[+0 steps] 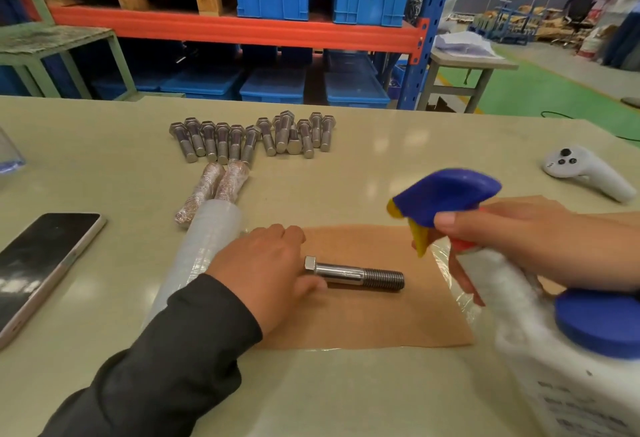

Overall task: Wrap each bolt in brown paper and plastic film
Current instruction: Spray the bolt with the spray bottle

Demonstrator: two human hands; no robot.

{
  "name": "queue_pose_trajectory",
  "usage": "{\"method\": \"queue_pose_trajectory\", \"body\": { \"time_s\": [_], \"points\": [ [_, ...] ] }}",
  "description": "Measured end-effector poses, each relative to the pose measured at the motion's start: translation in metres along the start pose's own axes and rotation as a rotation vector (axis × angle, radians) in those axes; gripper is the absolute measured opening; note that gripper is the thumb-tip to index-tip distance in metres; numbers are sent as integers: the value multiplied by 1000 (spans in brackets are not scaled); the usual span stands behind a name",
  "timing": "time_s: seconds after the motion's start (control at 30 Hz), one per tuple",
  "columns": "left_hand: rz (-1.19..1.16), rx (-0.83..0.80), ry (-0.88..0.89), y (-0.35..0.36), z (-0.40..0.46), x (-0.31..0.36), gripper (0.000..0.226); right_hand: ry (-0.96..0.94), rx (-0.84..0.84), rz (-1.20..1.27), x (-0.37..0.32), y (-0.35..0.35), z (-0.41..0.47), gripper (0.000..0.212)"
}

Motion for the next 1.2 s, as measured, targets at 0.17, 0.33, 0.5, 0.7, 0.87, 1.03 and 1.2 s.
{"method": "queue_pose_trajectory", "body": {
  "time_s": [0.17,0.33,0.5,0.7,0.87,1.03,1.2],
  "points": [
    [-80,-229,109,20,-6,4,121,-57,372,181,-4,-84,20,56],
    [-59,-290,112,30,-7,4,125,-68,745,175,-2,-151,43,58],
    [-87,-331,87,33,-8,3,122,-88,918,213,9,-182,77,45],
    [-75,-325,84,31,-8,2,118,-135,1031,359,29,-203,107,44],
    [-58,-322,95,31,-8,3,113,-143,1043,427,40,-206,117,53],
    [-68,-296,97,28,-7,1,103,-119,979,527,47,-203,118,63],
    [-82,-182,119,18,-6,2,86,-123,1322,543,46,-194,57,79]
  ]
}}
Point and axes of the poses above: each hand's wrist, its own z-axis towards the middle knuckle, its own y-axis out of the palm, x = y × z, the point moved 9 cm from there along z, towards the middle knuckle, and after that the axes turned 9 degrees about y, right-handed, at the moved point
